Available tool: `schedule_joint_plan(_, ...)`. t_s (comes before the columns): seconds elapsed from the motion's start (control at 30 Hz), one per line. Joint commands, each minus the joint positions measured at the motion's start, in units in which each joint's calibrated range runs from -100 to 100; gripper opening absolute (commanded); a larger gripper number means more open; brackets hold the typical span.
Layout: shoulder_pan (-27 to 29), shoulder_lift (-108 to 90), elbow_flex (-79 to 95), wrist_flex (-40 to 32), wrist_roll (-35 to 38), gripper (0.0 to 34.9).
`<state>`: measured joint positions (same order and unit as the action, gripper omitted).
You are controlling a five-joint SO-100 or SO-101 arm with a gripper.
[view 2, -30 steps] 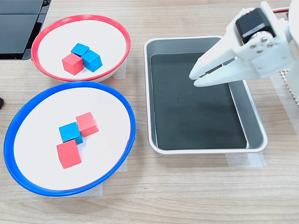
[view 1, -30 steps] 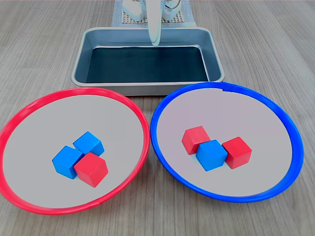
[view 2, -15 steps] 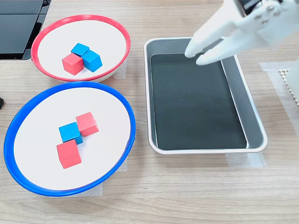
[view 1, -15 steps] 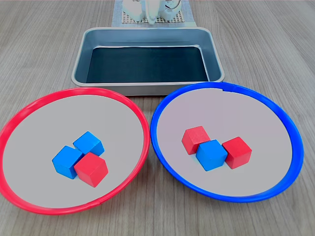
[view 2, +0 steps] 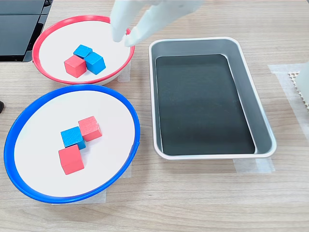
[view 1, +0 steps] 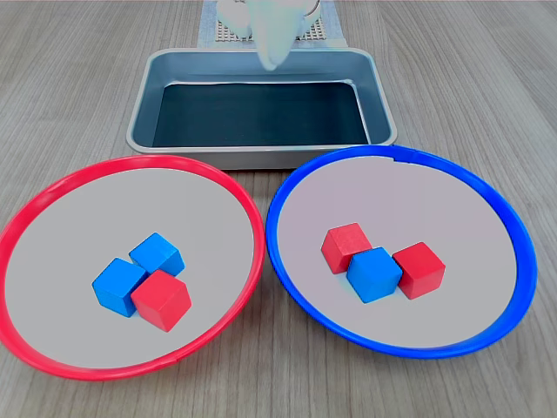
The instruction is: Relocate any misplaced blocks to their matching dishes.
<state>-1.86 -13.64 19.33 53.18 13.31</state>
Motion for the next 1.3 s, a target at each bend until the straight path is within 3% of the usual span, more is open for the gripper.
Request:
schedule_joint_plan(0.0, 1.1, 8.3, -10.5, -1.1, 3.4, 0.4)
schedule_joint_plan(0.27, 5.0, 14.3, -11.8, -0.4, 15.4, 0.4)
schedule_joint_plan(0.43, 8.4, 20.6, -18.8, 3.3, 22.2, 3.1)
schedule_joint_plan(0.5, 9.9, 24.3, -23.1, 4.8, 24.1, 8.0)
schedule_joint_plan(0.57, 10.8, 27.2, -26.4, 5.5, 25.0, 11.3)
schedule_joint_plan(0.63, 11.4, 29.5, -29.0, 5.5, 25.7, 12.6)
schedule_joint_plan(1.27, 13.7, 41.3, -39.5, 4.1, 30.3, 17.1)
